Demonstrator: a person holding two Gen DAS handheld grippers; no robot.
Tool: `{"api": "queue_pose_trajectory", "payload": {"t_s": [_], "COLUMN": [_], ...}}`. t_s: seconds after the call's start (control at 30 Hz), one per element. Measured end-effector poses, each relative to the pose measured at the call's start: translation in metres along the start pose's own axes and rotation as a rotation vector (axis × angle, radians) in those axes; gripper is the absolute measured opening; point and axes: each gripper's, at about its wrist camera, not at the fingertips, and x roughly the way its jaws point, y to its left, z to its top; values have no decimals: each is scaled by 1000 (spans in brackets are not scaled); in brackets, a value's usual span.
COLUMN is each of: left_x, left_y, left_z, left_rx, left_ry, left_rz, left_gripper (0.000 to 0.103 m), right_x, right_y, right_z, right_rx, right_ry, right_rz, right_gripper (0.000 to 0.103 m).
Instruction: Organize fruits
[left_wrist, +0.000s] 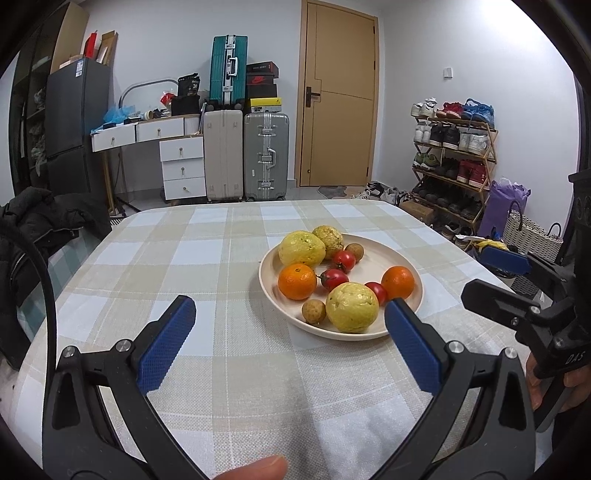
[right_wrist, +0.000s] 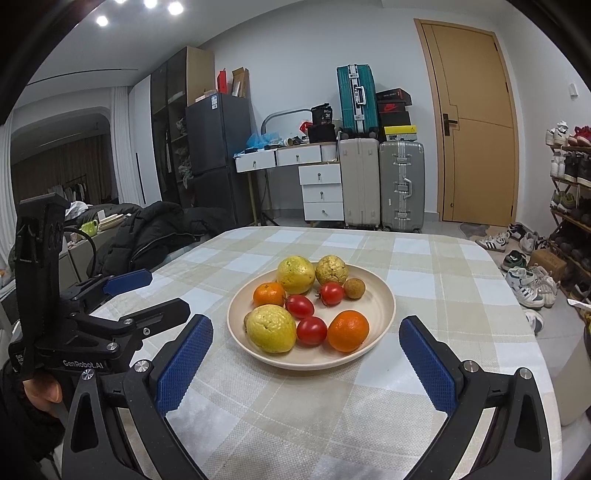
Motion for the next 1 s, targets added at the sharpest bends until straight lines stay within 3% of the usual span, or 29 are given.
{"api": "queue_pose_trajectory", "payload": {"t_s": [1.0], "left_x": [3], "left_y": [4], "left_z": [0], "left_rx": [-12], "left_ry": [7], "left_rz": [2], "left_gripper": [102], "right_x": [-2], "right_y": [-3], "right_z": [0], "right_rx": [23], "right_ry": [-2], "right_rz": [6], "right_gripper": [103]}}
